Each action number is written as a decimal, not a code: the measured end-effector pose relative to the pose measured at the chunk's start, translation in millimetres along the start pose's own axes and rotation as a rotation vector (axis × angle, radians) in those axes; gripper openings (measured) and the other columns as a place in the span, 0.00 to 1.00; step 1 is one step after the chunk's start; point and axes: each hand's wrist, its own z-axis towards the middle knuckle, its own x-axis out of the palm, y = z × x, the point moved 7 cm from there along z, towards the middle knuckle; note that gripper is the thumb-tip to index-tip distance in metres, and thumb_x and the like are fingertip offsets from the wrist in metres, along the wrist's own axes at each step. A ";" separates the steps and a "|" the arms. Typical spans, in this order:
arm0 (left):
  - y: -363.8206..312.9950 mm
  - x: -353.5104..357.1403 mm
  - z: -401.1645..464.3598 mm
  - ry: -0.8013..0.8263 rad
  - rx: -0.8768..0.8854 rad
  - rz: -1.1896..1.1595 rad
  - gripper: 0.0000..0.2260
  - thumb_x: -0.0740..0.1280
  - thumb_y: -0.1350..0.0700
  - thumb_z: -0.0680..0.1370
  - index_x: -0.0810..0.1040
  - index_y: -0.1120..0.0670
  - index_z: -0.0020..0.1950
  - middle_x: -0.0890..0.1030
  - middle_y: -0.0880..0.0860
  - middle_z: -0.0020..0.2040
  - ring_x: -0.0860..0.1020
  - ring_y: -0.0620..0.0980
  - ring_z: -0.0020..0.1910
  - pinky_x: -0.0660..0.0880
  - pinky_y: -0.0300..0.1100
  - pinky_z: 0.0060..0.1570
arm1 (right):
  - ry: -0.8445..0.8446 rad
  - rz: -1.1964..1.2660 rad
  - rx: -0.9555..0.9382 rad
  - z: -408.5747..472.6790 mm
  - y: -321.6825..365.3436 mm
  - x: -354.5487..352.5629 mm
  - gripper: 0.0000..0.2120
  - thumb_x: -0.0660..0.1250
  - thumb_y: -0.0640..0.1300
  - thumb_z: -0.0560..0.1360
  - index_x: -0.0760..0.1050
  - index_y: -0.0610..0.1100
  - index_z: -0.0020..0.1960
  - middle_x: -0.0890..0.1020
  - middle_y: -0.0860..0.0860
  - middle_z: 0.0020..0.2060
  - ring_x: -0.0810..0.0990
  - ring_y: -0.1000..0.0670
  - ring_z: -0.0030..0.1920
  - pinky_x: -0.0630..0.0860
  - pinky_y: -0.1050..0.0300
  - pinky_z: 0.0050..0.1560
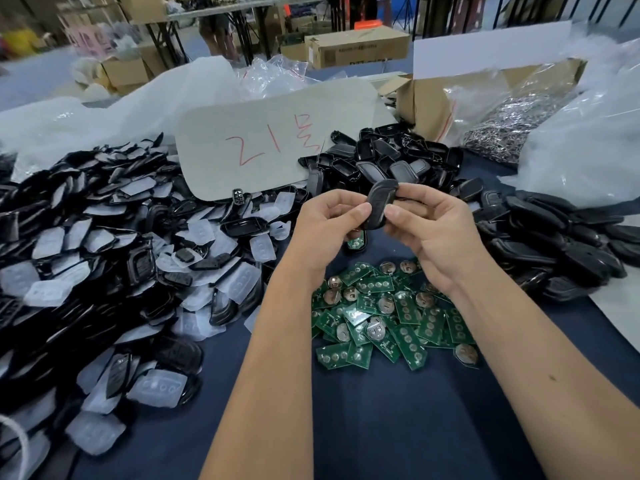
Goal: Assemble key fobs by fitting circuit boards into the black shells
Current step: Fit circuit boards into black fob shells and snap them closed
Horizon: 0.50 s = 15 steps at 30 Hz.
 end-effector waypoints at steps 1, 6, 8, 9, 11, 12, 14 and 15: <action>1.5 2.1 -0.6 0.023 -0.032 -0.025 0.04 0.70 0.62 0.81 0.83 0.55 0.48 0.84 0.56 0.45 0.78 0.52 0.44 0.77 0.44 0.45 | 0.004 0.002 0.000 0.3 0.7 -0.2 0.19 0.75 0.34 0.67 0.82 0.38 0.58 0.87 0.45 0.40 0.83 0.50 0.37 0.82 0.58 0.41; 1.8 10.2 -2.8 0.116 -0.113 -0.080 0.06 0.68 0.62 0.82 0.82 0.58 0.47 0.80 0.60 0.46 0.77 0.48 0.38 0.74 0.38 0.36 | 0.032 0.047 0.037 0.3 0.9 -2.8 0.16 0.75 0.35 0.66 0.85 0.41 0.54 0.79 0.35 0.46 0.80 0.50 0.35 0.77 0.61 0.37; -0.8 12.6 -3.0 0.128 -0.107 -0.084 0.08 0.67 0.63 0.83 0.81 0.58 0.45 0.79 0.61 0.46 0.76 0.48 0.37 0.73 0.38 0.36 | 0.038 0.088 0.054 0.3 1.0 -2.0 0.15 0.75 0.34 0.66 0.85 0.42 0.53 0.76 0.35 0.48 0.81 0.51 0.35 0.77 0.62 0.36; -2.2 13.1 -2.8 0.123 -0.099 -0.087 0.08 0.67 0.63 0.83 0.81 0.57 0.44 0.78 0.61 0.45 0.75 0.48 0.36 0.72 0.39 0.36 | 0.032 0.108 0.056 0.1 0.4 -1.3 0.16 0.75 0.34 0.66 0.84 0.41 0.53 0.79 0.36 0.46 0.81 0.51 0.34 0.78 0.62 0.36; -4.5 12.9 -1.5 0.099 -0.070 -0.082 0.09 0.66 0.63 0.83 0.80 0.57 0.43 0.78 0.59 0.43 0.74 0.47 0.36 0.71 0.39 0.37 | 0.010 0.110 0.040 -0.7 -0.8 -0.3 0.15 0.74 0.34 0.68 0.82 0.40 0.55 0.86 0.44 0.40 0.82 0.53 0.35 0.79 0.62 0.37; -5.5 12.1 -0.7 0.083 -0.056 -0.069 0.10 0.66 0.63 0.83 0.80 0.57 0.43 0.78 0.57 0.42 0.74 0.46 0.36 0.71 0.39 0.38 | -0.007 0.088 0.022 -0.9 -0.9 -0.1 0.14 0.73 0.33 0.70 0.82 0.40 0.55 0.87 0.47 0.39 0.83 0.53 0.36 0.79 0.62 0.38; -5.3 11.2 0.5 0.066 -0.041 -0.049 0.09 0.66 0.64 0.83 0.80 0.57 0.44 0.79 0.55 0.41 0.74 0.46 0.37 0.72 0.39 0.39 | -0.031 0.050 -0.018 -1.7 0.3 1.2 0.12 0.71 0.30 0.74 0.81 0.40 0.56 0.88 0.48 0.40 0.85 0.53 0.39 0.81 0.61 0.41; -4.5 11.3 0.6 0.066 -0.043 -0.049 0.09 0.66 0.64 0.83 0.79 0.57 0.44 0.80 0.54 0.41 0.75 0.46 0.37 0.73 0.39 0.40 | -0.026 0.045 -0.035 -2.3 1.2 2.8 0.12 0.70 0.28 0.75 0.81 0.40 0.56 0.88 0.48 0.41 0.86 0.53 0.40 0.81 0.61 0.42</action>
